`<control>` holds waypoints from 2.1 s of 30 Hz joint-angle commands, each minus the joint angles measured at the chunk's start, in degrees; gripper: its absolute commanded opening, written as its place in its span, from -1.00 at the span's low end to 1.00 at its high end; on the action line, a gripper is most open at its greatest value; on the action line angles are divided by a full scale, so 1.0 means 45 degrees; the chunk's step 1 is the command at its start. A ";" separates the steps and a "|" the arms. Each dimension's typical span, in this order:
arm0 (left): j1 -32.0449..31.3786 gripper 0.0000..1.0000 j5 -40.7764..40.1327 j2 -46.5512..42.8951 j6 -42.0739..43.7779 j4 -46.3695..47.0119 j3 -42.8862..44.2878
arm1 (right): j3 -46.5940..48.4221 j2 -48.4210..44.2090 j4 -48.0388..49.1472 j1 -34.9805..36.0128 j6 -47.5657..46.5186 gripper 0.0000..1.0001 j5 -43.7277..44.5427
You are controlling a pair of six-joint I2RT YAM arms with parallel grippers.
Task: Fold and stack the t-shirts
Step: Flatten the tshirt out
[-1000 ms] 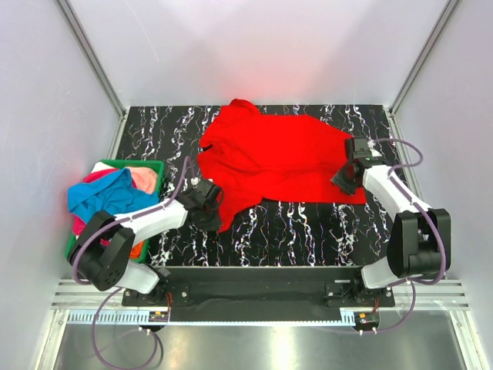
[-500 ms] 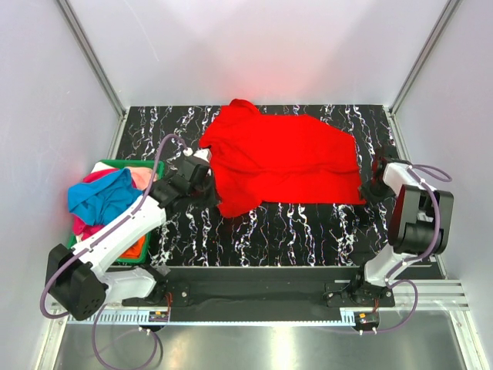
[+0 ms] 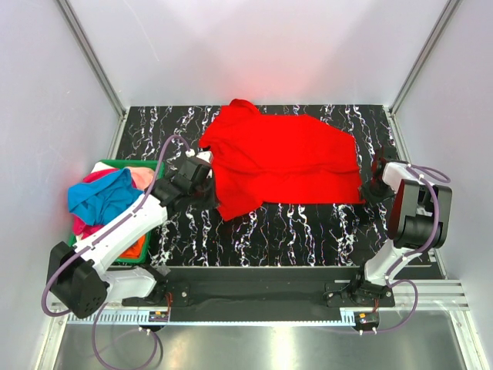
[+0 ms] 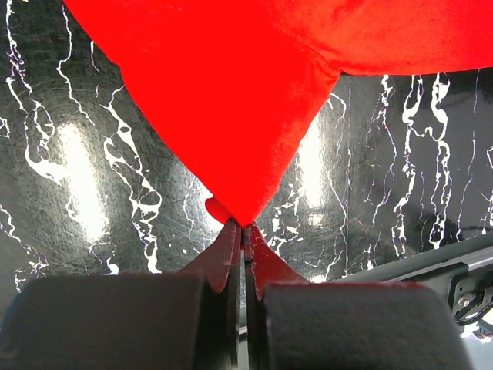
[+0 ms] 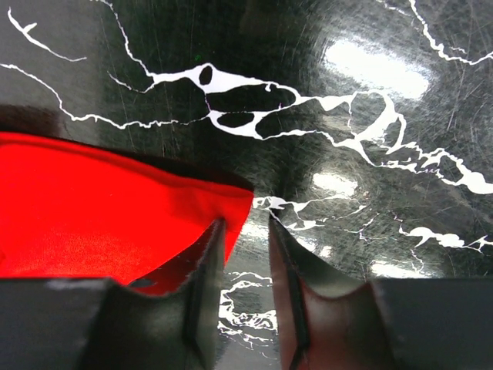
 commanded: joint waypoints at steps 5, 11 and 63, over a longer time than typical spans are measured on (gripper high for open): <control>-0.0010 -1.00 0.0113 -0.0238 0.0065 0.0095 0.0765 | -0.0318 0.0589 0.1047 -0.0071 -0.0036 -0.53 0.1102; -0.0009 -1.00 0.0327 -0.0394 -0.0150 0.0075 0.0883 | -0.0455 -0.0290 0.1224 -0.0071 -0.0545 -1.00 0.1223; 0.0010 -1.00 -0.2577 -0.2451 0.1309 -0.1624 1.2328 | 0.7128 -1.1388 -0.0970 -0.0071 -0.3768 -1.00 -0.3505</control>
